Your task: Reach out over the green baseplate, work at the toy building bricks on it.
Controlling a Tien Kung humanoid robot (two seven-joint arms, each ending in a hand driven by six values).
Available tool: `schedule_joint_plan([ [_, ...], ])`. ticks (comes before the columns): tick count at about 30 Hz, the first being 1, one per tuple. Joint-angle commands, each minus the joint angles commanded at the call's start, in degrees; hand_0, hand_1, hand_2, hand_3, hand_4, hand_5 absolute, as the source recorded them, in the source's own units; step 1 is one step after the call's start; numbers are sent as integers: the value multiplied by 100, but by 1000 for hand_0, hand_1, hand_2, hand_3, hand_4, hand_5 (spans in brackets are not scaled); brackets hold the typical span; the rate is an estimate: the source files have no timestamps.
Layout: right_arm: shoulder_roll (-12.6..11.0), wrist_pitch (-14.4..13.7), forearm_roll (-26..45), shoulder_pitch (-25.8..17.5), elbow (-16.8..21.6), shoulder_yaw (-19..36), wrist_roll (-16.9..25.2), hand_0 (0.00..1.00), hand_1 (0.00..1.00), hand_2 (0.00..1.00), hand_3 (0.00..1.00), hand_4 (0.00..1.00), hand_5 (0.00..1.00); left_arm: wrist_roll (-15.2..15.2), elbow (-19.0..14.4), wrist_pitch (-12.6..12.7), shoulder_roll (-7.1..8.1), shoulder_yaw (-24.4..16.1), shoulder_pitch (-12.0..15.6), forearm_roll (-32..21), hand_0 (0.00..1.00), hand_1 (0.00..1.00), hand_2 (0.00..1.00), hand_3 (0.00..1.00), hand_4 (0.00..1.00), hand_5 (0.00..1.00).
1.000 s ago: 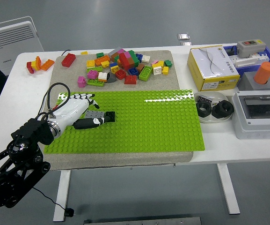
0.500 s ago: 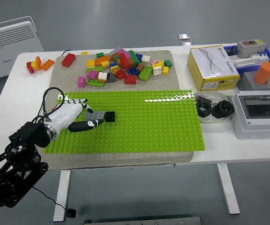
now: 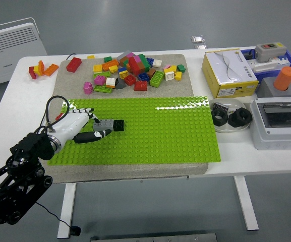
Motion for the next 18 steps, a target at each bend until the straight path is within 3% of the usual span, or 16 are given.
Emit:
schedule_joint_plan([
  [18, 7, -17, 92, 6, 0, -90, 16, 698, 637, 788, 925, 918, 998, 43, 135, 34, -185, -18, -32, 135, 998, 998, 998, 697, 852, 998],
])
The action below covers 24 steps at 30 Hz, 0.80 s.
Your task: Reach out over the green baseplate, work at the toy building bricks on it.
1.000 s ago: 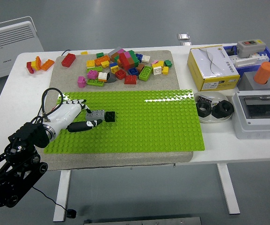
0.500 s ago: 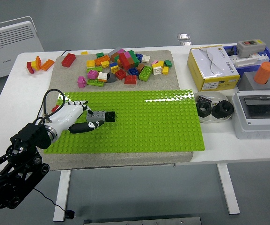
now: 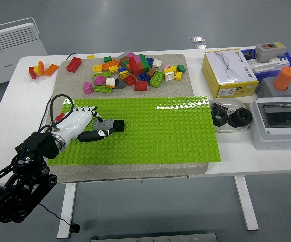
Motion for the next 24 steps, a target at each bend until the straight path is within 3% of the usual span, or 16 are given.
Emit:
schedule_joint_plan([
  [13, 6, -3, -4, -3, 0, 5, 1, 696, 638, 788, 924, 917, 998, 45, -95, -32, -70, -17, 97, 73, 998, 998, 998, 692, 855, 998],
  [24, 10, -2, -18, -8, 0, 12, -3, 696, 637, 788, 924, 918, 998, 54, 37, -19, -106, -37, 143, 92, 998, 998, 998, 693, 853, 998],
])
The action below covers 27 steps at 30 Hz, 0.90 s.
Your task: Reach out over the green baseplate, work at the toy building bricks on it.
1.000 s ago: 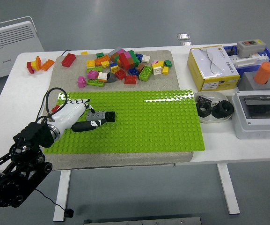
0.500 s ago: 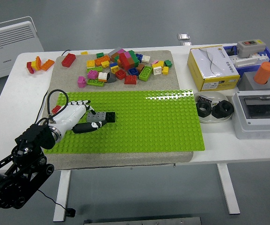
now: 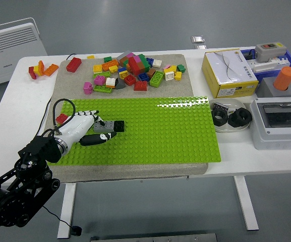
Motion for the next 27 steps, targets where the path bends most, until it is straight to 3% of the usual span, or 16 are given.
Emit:
schedule_joint_plan([
  [13, 1, -3, -23, -23, 0, 9, -7, 696, 638, 788, 923, 923, 998, -12, -56, 22, -1, -61, 54, -4, 998, 998, 998, 688, 849, 998],
  [20, 6, 0, -141, -36, 0, 109, -25, 696, 639, 788, 923, 922, 998, 20, -504, -57, 35, -338, 144, -206, 998, 998, 998, 683, 869, 998],
  [27, 25, 8, -313, -54, 0, 238, -55, 696, 639, 788, 922, 924, 998, 42, -869, -95, -100, -845, 272, -385, 998, 998, 995, 677, 878, 998],
])
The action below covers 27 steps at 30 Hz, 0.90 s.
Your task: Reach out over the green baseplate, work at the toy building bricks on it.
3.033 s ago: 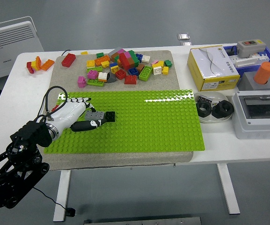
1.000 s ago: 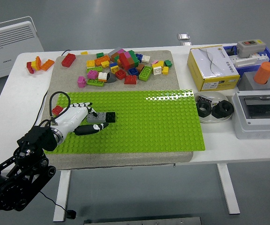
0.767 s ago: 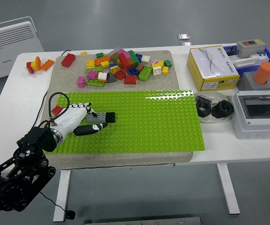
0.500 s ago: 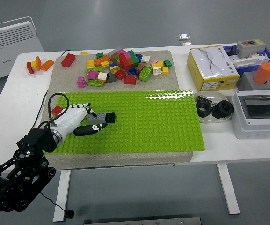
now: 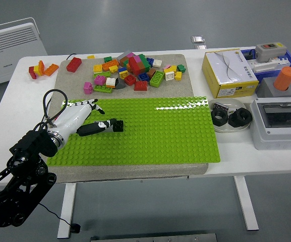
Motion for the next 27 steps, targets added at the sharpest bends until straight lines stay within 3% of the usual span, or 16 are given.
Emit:
schedule_joint_plan([
  [2, 20, 5, -113, -2, 0, 99, -13, 696, 639, 788, 922, 924, 998, -58, -130, 69, -35, -183, 58, -28, 998, 998, 995, 677, 878, 998],
  [3, 31, 8, -169, -4, 0, 152, -20, 696, 639, 789, 922, 923, 998, -103, -192, 117, -40, -264, 83, -45, 998, 964, 933, 715, 932, 670],
  [5, 63, 21, -307, -10, 0, 289, -36, 696, 639, 789, 922, 923, 998, -265, -365, 230, 5, -427, 144, -49, 998, 964, 933, 715, 932, 670],
  [8, 98, 34, -406, -19, 0, 385, -49, 696, 639, 789, 922, 923, 998, -535, -686, 343, 205, -568, 231, 5, 998, 964, 933, 715, 932, 670],
  [9, 104, 36, -409, -21, 0, 391, -51, 693, 644, 789, 922, 924, 998, -630, -790, 389, 292, -586, 256, 17, 998, 889, 832, 745, 909, 84],
  [14, 109, 36, -358, -23, 0, 358, -44, 693, 644, 789, 922, 924, 998, -1222, -1255, 849, 696, -707, 419, -123, 998, 889, 832, 745, 909, 84],
  [15, 109, 35, -345, -23, 0, 347, -41, 690, 645, 788, 921, 923, 998, -1350, -1305, 974, 731, -767, 464, -167, 964, 796, 751, 668, 794, 2],
  [20, 106, 28, -244, -16, 0, 258, -22, 690, 645, 788, 921, 923, 998, -1884, -1468, 1585, 632, -1182, 759, -210, 964, 796, 751, 668, 794, 2],
  [21, 105, 26, -219, -14, 0, 237, -19, 691, 647, 787, 921, 923, 998, -1925, -1482, 1708, 598, -1248, 810, -183, 902, 643, 682, 737, 781, 2],
  [26, 86, 5, -28, 8, 0, 53, 12, 691, 647, 787, 921, 923, 998, -1918, -1457, 2057, 504, -1450, 965, 47, 902, 643, 682, 737, 781, 2],
  [27, 82, 2, 1, 11, 0, 25, 18, 693, 643, 785, 921, 924, 998, -1910, -1451, 2085, 494, -1477, 979, 84, 906, 587, 645, 757, 785, 2],
])
